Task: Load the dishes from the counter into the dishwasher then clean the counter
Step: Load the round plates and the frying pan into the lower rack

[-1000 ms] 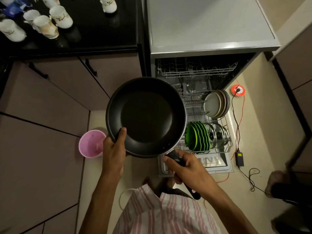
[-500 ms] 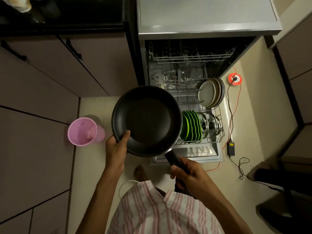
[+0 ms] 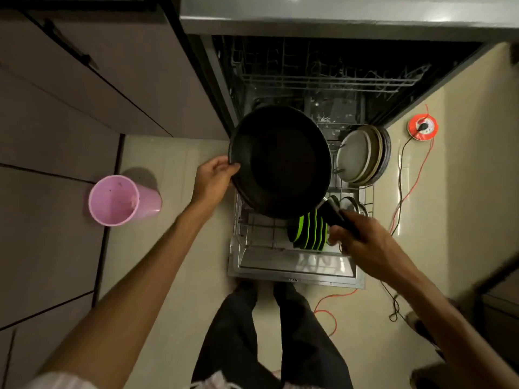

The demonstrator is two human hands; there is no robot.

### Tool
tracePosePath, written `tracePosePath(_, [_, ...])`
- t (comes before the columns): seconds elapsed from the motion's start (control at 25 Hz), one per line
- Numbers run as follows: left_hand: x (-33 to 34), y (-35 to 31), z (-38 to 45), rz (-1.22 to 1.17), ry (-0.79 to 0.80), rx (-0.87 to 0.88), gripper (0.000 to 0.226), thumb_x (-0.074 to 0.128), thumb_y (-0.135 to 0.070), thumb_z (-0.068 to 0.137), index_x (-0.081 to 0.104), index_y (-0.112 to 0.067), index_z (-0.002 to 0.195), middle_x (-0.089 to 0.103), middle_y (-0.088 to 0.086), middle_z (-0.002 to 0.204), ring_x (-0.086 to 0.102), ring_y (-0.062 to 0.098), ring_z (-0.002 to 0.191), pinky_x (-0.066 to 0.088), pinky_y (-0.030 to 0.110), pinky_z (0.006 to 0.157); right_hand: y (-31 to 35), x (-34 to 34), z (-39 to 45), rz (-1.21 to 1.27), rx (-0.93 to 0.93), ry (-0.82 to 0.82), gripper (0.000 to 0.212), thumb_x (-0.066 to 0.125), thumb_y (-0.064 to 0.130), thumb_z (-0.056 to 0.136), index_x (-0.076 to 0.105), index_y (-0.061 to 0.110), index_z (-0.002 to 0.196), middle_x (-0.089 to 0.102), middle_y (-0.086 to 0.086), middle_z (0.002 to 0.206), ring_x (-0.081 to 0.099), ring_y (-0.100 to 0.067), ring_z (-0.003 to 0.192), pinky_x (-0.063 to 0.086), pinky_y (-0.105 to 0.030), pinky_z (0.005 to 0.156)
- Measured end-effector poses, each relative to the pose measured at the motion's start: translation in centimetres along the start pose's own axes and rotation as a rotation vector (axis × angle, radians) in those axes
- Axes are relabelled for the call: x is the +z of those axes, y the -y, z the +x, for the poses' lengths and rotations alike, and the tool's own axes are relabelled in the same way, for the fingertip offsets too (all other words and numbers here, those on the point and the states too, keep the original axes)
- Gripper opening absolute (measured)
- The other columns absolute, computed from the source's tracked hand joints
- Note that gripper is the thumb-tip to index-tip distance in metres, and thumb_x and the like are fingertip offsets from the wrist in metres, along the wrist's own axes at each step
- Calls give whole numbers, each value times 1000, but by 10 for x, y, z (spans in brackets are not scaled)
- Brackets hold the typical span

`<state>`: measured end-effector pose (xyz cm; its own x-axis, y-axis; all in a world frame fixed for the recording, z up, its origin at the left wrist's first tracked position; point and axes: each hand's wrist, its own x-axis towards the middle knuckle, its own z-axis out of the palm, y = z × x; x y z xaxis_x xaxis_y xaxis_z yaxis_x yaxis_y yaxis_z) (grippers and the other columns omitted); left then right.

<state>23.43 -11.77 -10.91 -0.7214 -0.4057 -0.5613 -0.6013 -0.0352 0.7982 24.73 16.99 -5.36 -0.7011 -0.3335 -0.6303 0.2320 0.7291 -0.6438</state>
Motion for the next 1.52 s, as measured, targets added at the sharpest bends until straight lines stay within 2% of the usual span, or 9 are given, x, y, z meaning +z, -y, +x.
tracePosePath(0.2, [49, 22, 157, 316, 104, 244, 13, 62, -10, 93, 67, -22, 97, 69, 1, 94, 66, 15, 90, 55, 37, 91, -52, -24, 128, -538, -88, -255, 35, 50, 26, 99, 48, 20, 134, 47, 9, 66, 47, -6, 52, 31, -20, 43])
tracePosePath(0.32, [77, 50, 228, 472, 42, 381, 17, 58, -14, 96, 68, -10, 109, 67, 1, 95, 63, 10, 81, 51, 11, 66, -76, -19, 202, -720, -164, -386, 34, 51, 24, 98, 50, 12, 131, 32, 11, 57, 33, -4, 44, 20, -16, 44])
tracePosePath(0.44, [89, 74, 269, 570, -58, 486, 24, 53, -18, 100, 67, 0, 107, 58, 3, 86, 53, 10, 78, 34, 2, 51, -91, -18, 258, -785, -205, -421, 28, 51, 23, 98, 50, 10, 123, 31, 7, 58, 30, -8, 43, 21, -19, 46])
tracePosePath(0.64, [92, 114, 309, 683, -96, 534, 31, 47, -18, 102, 64, 6, 111, 66, 23, 102, 63, 29, 93, 33, 10, 65, -109, -13, 334, -813, -217, -409, 36, 52, 19, 97, 46, 16, 132, 37, 1, 68, 38, -19, 55, 35, -32, 58])
tracePosePath(0.8, [99, 117, 333, 735, -202, 627, 30, 45, -12, 101, 64, 4, 116, 67, 22, 111, 62, 32, 102, 40, 19, 78, -113, -14, 379, -824, -230, -414, 38, 49, 20, 100, 44, 16, 137, 53, -14, 81, 45, -24, 61, 36, -35, 63])
tracePosePath(0.96, [102, 136, 359, 775, -224, 636, 30, 44, -10, 99, 66, 3, 114, 68, 22, 107, 64, 33, 98, 44, 24, 79, -126, -19, 430, -846, -221, -377, 40, 50, 24, 100, 45, 19, 139, 64, -23, 108, 59, -37, 84, 44, -41, 72])
tracePosePath(1.16, [107, 159, 377, 771, -204, 670, 30, 44, -10, 96, 68, -3, 113, 70, 17, 105, 65, 28, 97, 45, 23, 79, -159, -16, 472, -861, -245, -355, 35, 50, 27, 99, 51, 19, 133, 62, -15, 93, 54, -30, 72, 47, -39, 67])
tracePosePath(1.28, [112, 165, 390, 768, -185, 668, 31, 43, -8, 95, 68, -4, 112, 70, 17, 102, 65, 29, 95, 44, 22, 78, -169, -15, 494, -882, -259, -396, 31, 52, 30, 94, 59, 13, 119, 67, -18, 92, 63, -40, 80, 53, -50, 70])
tracePosePath(1.52, [123, 178, 397, 751, -177, 675, 35, 43, -16, 92, 68, -11, 115, 70, 12, 103, 65, 27, 97, 50, 22, 83, -182, -2, 527, -902, -184, -424, 26, 53, 26, 92, 65, 12, 110, 68, -18, 100, 64, -41, 91, 53, -48, 77])
